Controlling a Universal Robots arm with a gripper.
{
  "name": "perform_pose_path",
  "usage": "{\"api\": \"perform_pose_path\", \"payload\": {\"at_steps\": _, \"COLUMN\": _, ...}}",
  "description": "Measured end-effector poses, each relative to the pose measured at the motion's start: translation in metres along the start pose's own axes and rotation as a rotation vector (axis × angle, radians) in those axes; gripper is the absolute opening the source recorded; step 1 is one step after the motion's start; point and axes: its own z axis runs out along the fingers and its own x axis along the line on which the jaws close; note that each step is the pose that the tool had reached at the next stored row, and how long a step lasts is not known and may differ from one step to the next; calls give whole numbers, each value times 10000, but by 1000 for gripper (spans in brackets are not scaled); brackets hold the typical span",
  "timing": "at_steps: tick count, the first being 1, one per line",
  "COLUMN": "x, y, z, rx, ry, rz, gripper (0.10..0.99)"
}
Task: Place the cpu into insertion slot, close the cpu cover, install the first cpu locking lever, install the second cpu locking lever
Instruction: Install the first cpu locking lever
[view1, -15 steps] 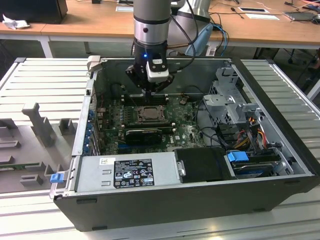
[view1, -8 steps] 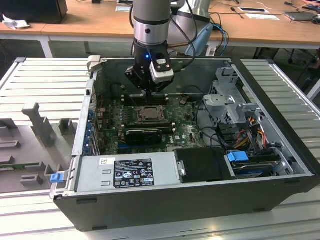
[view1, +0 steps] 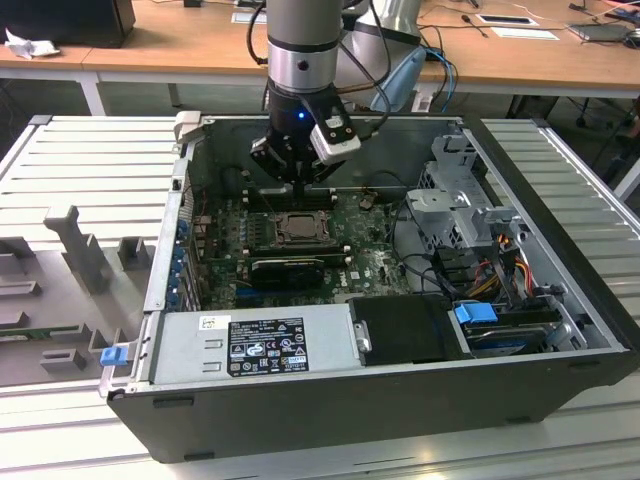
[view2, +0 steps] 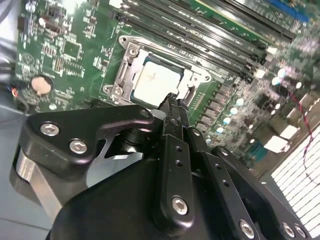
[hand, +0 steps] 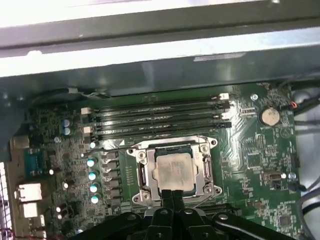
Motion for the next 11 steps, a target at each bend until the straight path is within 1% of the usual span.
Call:
{"api": "perform_pose_path", "payload": {"at_steps": 2, "x": 0, "y": 0, "z": 6, "rx": -4, "ry": -2, "rz": -429, "gripper": 106}}
{"api": "perform_pose_path", "payload": {"at_steps": 3, "x": 0, "y": 0, "z": 11, "rx": -9, "ry": -3, "rz": -789, "gripper": 106}}
{"api": "perform_pose_path", "payload": {"at_steps": 6, "x": 0, "y": 0, "z": 16, "rx": -19, "ry": -4, "rz": -1395, "gripper": 106}}
{"api": "perform_pose_path", "payload": {"at_steps": 7, "x": 0, "y": -1, "z": 17, "rx": -94, "ry": -6, "rz": -1426, "gripper": 106}}
{"api": "perform_pose_path", "payload": {"at_steps": 9, "x": 1, "y": -7, "z": 18, "rx": -459, "ry": -9, "rz": -1427, "gripper": 106}}
{"api": "perform_pose_path", "payload": {"at_steps": 10, "x": 4, "y": -10, "z": 18, "rx": -614, "ry": -9, "rz": -1425, "gripper": 106}}
{"api": "perform_pose_path", "payload": {"at_steps": 11, "x": 22, "y": -14, "z": 18, "rx": -640, "ry": -10, "rz": -1422, "gripper": 106}}
